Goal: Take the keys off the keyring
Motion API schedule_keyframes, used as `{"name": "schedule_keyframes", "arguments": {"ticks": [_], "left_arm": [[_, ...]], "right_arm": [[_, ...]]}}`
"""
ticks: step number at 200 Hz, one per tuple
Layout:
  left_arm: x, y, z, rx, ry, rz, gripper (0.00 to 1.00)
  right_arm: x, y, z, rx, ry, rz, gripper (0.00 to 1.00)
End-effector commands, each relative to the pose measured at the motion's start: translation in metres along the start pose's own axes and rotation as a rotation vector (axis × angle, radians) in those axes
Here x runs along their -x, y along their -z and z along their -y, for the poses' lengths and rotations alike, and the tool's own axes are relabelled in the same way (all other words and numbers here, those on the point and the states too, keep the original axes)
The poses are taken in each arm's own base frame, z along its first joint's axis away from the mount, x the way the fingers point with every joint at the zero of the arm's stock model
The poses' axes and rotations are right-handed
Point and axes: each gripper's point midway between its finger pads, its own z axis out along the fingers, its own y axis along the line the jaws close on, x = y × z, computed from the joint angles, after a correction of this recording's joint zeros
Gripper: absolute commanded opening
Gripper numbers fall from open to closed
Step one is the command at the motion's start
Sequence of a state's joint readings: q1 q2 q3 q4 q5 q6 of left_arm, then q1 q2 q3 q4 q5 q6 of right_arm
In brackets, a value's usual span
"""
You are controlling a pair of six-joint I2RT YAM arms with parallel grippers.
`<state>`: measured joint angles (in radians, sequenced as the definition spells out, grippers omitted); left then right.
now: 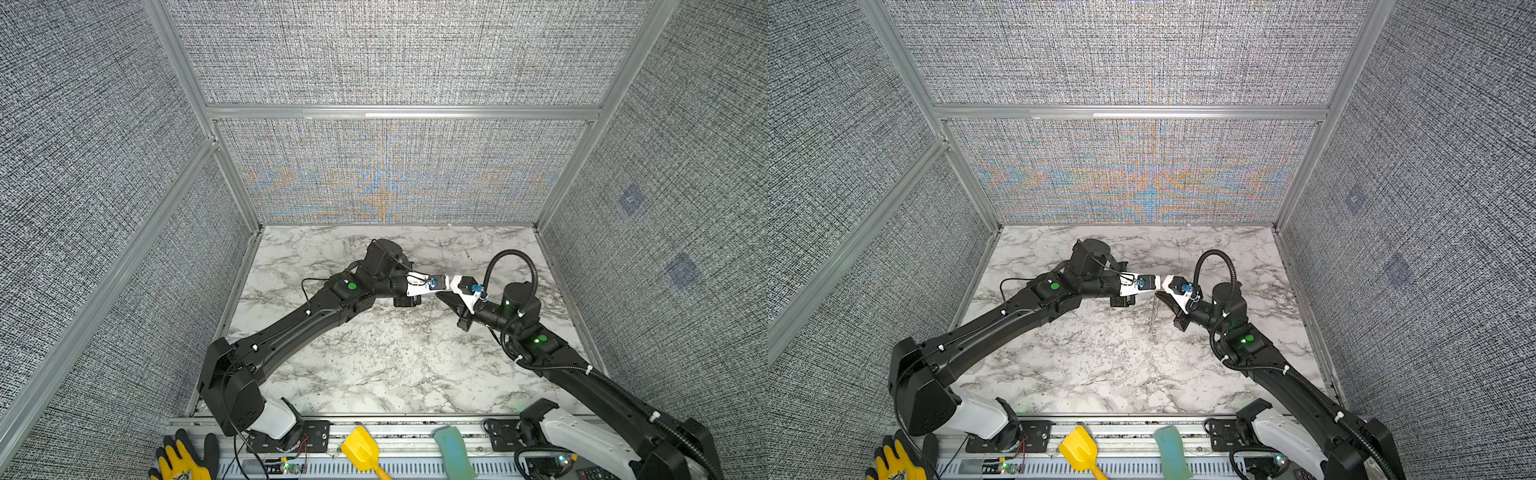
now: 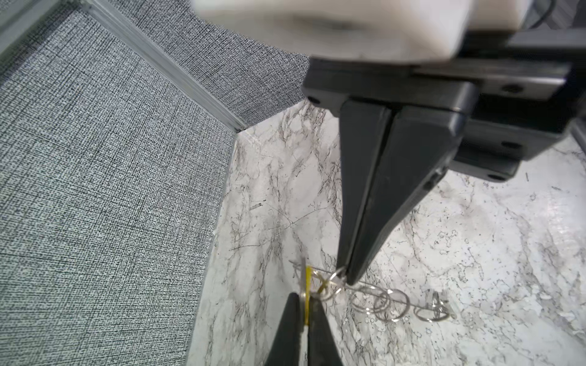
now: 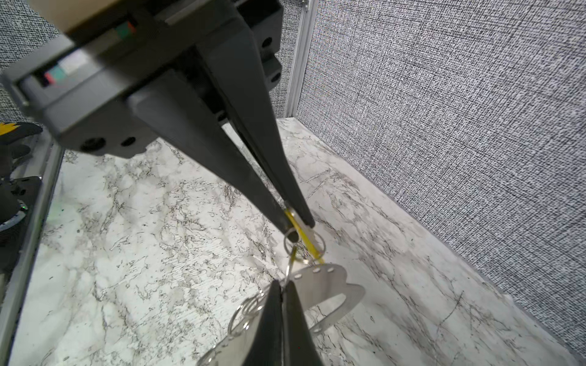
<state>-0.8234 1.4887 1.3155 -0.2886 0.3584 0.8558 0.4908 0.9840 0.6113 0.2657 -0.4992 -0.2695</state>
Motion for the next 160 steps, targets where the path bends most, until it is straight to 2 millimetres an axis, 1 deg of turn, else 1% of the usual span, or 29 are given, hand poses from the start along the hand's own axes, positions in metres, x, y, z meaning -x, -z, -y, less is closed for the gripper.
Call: {"name": "schedule_keyframes", "arguments": {"ticks": [1,25,41,64,85,102,110,120,133,153,160], "left_arm": [[0.007,0.004,-0.004,0.024,-0.145,0.008,0.0],[0.002,0.005,0.001,0.029,-0.227,-0.009,0.0],[-0.001,0.006,0.003,0.037,-0.287,-0.015,0.0],[-0.002,0.008,0.001,0.086,-0.337,-0.011,0.0],[-0.002,0.01,0.002,0.114,-0.386,0.001,0.06],[-0.001,0.009,0.004,0.109,-0.407,0.008,0.08],[0.001,0.008,0.004,0.107,-0.411,0.022,0.12],[0.002,0.005,0.006,0.103,-0.413,0.038,0.21],[0.005,0.001,0.007,0.105,-0.411,0.069,0.27],[0.005,-0.005,0.008,0.112,-0.396,0.092,0.39],[0.006,-0.006,0.007,0.119,-0.384,0.101,0.41]], "right_arm": [[0.004,-0.002,-0.012,0.078,-0.033,0.017,0.0],[0.002,-0.002,-0.011,0.079,-0.036,0.018,0.0],[-0.001,-0.003,-0.014,0.107,-0.051,0.007,0.0],[-0.004,-0.004,-0.015,0.125,-0.07,0.004,0.0],[-0.005,-0.005,-0.018,0.144,-0.086,0.009,0.0],[-0.004,-0.006,-0.019,0.155,-0.089,0.015,0.0],[-0.003,-0.006,-0.019,0.157,-0.093,0.02,0.0],[-0.002,-0.006,-0.02,0.163,-0.091,0.028,0.0],[-0.001,-0.006,-0.021,0.17,-0.097,0.035,0.0],[0.0,-0.006,-0.022,0.176,-0.104,0.048,0.0],[0.001,-0.005,-0.022,0.174,-0.106,0.053,0.0]]}}
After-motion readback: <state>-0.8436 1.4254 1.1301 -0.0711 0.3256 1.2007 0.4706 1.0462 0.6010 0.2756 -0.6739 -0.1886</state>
